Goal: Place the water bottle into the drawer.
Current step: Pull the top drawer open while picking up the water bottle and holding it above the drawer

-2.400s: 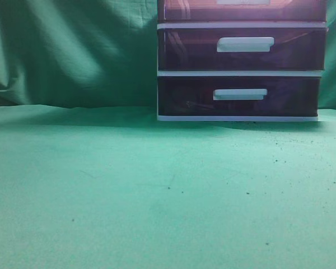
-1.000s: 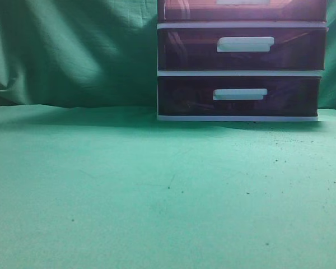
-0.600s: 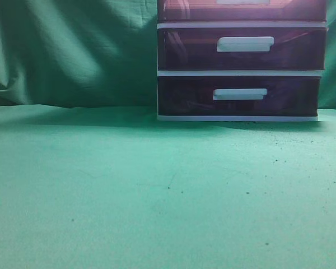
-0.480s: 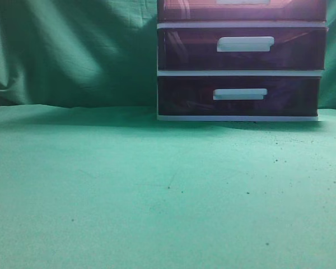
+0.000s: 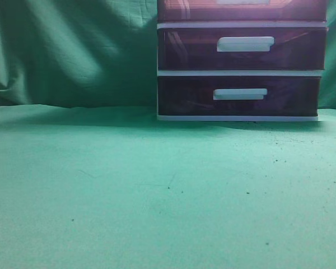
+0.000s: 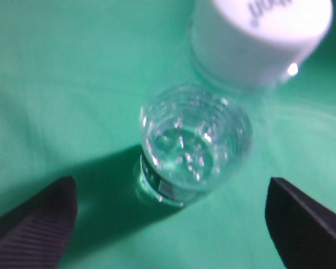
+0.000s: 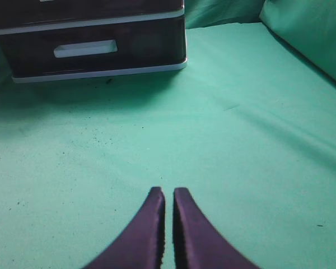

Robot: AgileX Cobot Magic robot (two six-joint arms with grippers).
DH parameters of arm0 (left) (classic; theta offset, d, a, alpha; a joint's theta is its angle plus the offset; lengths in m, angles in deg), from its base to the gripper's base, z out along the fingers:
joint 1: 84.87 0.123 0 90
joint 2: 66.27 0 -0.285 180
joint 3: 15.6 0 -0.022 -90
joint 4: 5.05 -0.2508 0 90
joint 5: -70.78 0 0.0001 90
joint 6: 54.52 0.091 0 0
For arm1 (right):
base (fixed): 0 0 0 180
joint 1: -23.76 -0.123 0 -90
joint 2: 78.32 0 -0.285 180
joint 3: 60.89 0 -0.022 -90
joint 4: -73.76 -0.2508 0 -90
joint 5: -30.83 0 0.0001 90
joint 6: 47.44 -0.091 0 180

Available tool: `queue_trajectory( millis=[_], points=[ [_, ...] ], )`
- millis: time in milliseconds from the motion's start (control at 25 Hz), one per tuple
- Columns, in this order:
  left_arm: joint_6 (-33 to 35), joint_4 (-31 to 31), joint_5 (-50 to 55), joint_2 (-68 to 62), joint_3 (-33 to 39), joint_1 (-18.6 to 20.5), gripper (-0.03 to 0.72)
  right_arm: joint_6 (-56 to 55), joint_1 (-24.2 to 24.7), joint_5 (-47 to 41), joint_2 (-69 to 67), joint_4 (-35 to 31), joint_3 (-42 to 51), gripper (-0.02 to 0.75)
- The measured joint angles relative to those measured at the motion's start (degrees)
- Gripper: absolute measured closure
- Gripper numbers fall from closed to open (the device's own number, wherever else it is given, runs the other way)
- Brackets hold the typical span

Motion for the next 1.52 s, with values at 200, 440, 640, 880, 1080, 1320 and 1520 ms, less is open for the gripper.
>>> queue_trajectory(
  millis=[200,440,640,880,1080,1320,1520],
  points=[
    [0.0,0.7,-1.1,-6.2,-3.9,0.0,0.049,0.0,0.0,0.0,0.0,0.0,0.0,0.738],
    [0.0,1.8,-1.3,-12.1,-7.9,0.0,0.095,0.0,0.0,0.0,0.0,0.0,0.0,0.738],
    [0.0,2.0,-3.5,-13.2,-8.9,0.0,0.252,0.0,0.0,0.0,0.0,0.0,0.0,0.738],
    [0.0,2.0,-4.5,-13.6,-8.9,0.0,0.376,0.0,0.0,0.0,0.0,0.0,0.0,0.738],
    [0.0,2.0,2.4,-11.4,-10.9,0.0,0.376,0.0,0.0,0.0,0.0,0.0,0.0,0.738],
    [0.4,1.9,11.2,-4.1,-17.1,-4.1,0.376,0.0,0.0,0.0,0.0,0.0,0.0,0.738],
    [2.4,1.7,17.6,3.8,-22.0,-10.7,0.376,-0.1,0.0,1.8,0.0,-0.3,0.0,0.691]
  ],
)
